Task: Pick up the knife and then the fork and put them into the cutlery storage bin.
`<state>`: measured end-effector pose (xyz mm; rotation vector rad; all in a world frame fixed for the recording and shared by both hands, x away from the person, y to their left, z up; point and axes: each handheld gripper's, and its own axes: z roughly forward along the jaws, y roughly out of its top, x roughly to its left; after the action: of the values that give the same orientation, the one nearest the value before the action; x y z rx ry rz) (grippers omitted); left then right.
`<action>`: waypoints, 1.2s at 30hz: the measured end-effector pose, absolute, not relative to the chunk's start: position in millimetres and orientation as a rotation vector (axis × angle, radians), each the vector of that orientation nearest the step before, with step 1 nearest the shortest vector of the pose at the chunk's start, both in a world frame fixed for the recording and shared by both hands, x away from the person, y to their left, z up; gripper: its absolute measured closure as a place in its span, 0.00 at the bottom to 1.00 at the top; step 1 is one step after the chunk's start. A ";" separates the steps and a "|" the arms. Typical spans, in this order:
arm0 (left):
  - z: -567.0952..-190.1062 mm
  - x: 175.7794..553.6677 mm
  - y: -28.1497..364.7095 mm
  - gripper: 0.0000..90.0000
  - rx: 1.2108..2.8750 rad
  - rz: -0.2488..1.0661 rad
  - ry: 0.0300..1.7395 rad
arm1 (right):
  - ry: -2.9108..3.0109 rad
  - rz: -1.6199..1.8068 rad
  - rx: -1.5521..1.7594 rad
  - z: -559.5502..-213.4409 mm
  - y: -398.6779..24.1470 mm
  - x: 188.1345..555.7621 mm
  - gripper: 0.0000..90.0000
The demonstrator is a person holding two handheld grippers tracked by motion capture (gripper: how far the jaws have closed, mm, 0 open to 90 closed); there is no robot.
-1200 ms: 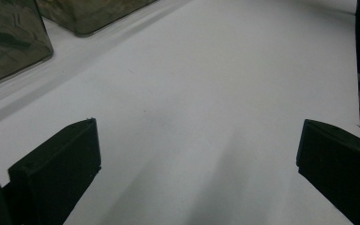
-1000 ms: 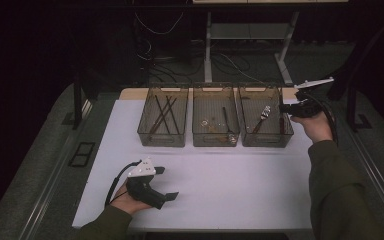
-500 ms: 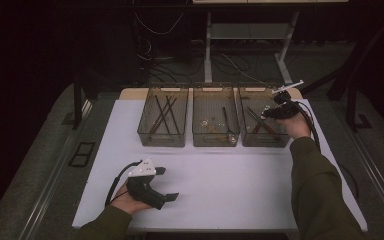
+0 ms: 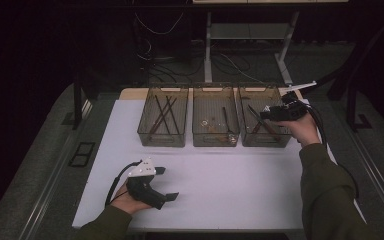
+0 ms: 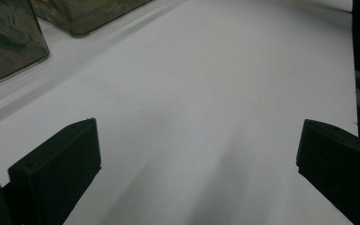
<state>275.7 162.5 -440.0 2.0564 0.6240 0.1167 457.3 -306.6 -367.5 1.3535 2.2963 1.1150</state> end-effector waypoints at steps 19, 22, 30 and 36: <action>-441.0 276.5 162.3 0.00 2.061 0.115 0.633 | 2.228 1.246 1.230 -366.7 -309.5 378.1 0.12; -440.9 276.6 162.5 0.00 2.058 0.115 0.633 | 2.221 1.233 1.215 -371.4 -308.7 367.6 0.12; -441.0 276.6 162.1 0.00 2.062 0.115 0.629 | 2.220 1.219 1.195 -385.5 -303.9 339.3 0.12; -440.8 276.4 162.4 0.00 2.063 0.115 0.629 | 2.234 1.224 1.159 -395.5 -297.8 318.5 0.12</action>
<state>276.4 162.4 -440.8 2.0625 0.6292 0.1151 318.5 -297.8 -395.5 1.1588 2.2342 1.2243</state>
